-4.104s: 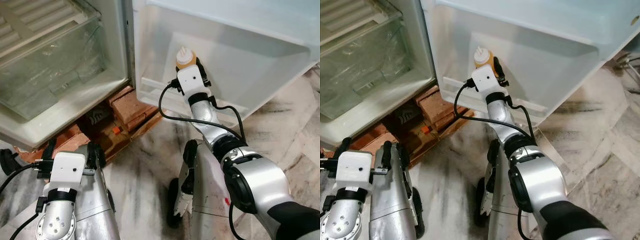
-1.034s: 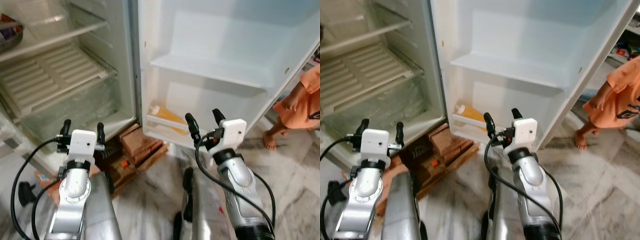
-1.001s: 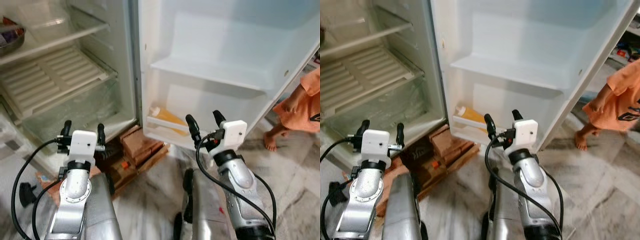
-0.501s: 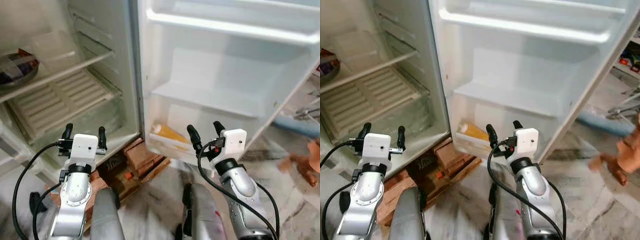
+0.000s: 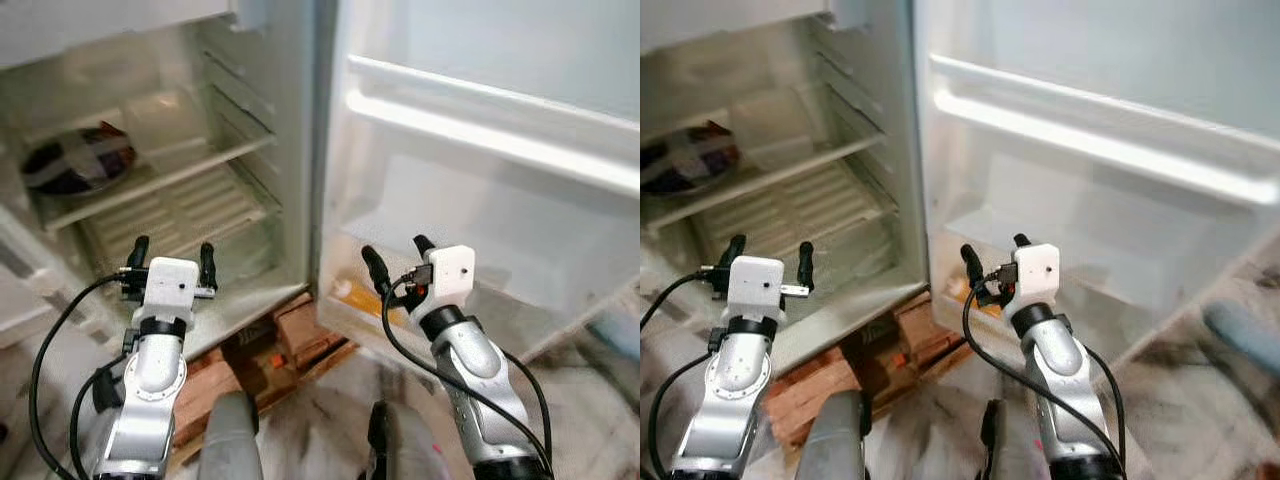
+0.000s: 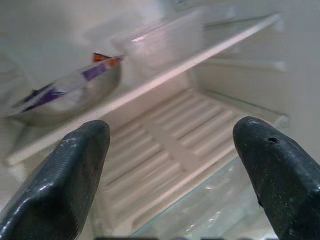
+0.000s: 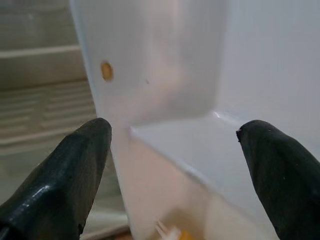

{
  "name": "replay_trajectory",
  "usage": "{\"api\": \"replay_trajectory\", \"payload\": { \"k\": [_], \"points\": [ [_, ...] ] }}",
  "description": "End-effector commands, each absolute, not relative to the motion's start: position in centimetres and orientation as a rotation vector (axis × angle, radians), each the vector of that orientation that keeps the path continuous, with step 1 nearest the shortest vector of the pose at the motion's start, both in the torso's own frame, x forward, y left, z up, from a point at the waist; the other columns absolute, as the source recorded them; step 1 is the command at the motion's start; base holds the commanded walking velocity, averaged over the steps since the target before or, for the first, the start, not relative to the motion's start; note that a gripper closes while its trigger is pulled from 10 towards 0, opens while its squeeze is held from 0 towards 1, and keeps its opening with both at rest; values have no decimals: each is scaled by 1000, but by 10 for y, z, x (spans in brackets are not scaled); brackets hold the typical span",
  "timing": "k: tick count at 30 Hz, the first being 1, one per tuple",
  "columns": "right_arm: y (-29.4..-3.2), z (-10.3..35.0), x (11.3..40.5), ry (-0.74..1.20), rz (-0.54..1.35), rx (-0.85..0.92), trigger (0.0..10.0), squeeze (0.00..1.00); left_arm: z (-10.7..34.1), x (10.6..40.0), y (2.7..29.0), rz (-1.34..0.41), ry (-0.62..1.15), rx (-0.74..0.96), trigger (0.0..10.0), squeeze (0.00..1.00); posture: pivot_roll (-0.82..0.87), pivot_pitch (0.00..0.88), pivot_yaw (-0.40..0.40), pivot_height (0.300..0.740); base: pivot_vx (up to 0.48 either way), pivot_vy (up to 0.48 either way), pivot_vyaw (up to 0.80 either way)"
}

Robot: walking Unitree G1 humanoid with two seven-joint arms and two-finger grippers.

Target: Restocking fridge

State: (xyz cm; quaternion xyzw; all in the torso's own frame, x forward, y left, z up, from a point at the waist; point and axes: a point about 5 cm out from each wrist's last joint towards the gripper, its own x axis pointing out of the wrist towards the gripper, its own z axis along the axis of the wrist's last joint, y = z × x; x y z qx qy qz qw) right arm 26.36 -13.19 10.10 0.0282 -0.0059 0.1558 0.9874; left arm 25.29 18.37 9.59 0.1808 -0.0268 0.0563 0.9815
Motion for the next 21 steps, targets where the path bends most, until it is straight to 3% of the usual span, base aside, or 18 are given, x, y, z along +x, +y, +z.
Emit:
{"api": "replay_trajectory", "payload": {
  "k": [1, 21],
  "points": [
    [-136, 103, 264, -18, 298, 60, 10000, 0, 93, 253, 183, 113, -48, 362, 10000, 0, 153, 0, -28, 651, -251, 0, 0],
    [-134, 102, 268, -2, 283, 70, 10000, 0, 94, 255, 180, 101, -51, 360, 10000, 0, 152, 0, -25, 651, -369, 0, 0]
  ]
}}
